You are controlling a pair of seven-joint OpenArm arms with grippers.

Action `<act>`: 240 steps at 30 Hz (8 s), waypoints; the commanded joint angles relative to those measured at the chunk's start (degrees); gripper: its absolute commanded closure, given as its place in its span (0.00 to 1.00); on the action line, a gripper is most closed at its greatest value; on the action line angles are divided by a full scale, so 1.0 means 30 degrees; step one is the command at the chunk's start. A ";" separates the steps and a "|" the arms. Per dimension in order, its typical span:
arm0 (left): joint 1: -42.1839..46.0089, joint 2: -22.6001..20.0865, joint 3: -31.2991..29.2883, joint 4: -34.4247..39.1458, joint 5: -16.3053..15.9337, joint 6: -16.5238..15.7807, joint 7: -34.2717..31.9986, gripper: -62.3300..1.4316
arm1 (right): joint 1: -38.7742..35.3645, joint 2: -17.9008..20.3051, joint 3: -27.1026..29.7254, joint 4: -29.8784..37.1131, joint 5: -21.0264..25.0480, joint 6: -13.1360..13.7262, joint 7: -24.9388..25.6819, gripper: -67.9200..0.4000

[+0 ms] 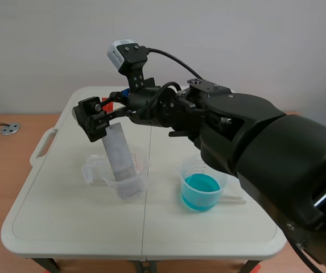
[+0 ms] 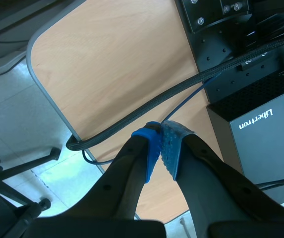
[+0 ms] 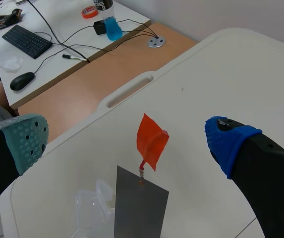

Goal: Hold the metal plate by the orange handle, dip it into the blue solution, take it out and point at it, then put the plate back in the beaker on the left.
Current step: 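Lift the metal plate out of the left beaker, then move the plate over the blue solution, then point at the plate with the left hand, then lower the plate into the blue solution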

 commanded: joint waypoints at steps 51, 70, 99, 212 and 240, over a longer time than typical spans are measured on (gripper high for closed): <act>0.0240 -0.0066 -0.0022 0.0131 -0.0131 -0.0124 -0.0117 0.92 | 0.0481 0.0758 -0.0051 0.0306 0.0204 0.2310 0.1129 0.98; 0.0240 -0.0066 -0.0022 0.0131 -0.0131 -0.0124 -0.0160 0.92 | 0.0211 0.2251 -0.0044 0.1902 0.0211 0.5515 0.1967 0.98; -0.0663 -0.0226 -0.1137 0.2652 -0.0117 -0.0044 -0.0219 0.92 | -0.3650 0.6754 0.1450 1.3318 0.0211 0.5486 0.1953 0.98; -1.7041 -0.0823 0.8058 0.4422 0.0656 -0.1035 -0.3781 0.92 | -1.1198 1.3442 1.1890 1.9402 0.3279 0.5515 0.1953 0.98; 0.3650 -0.2725 -0.4765 0.6069 -0.0991 -0.1056 -0.3541 0.92 | -1.1147 1.2437 1.0928 1.6881 0.1275 0.5515 0.2557 0.98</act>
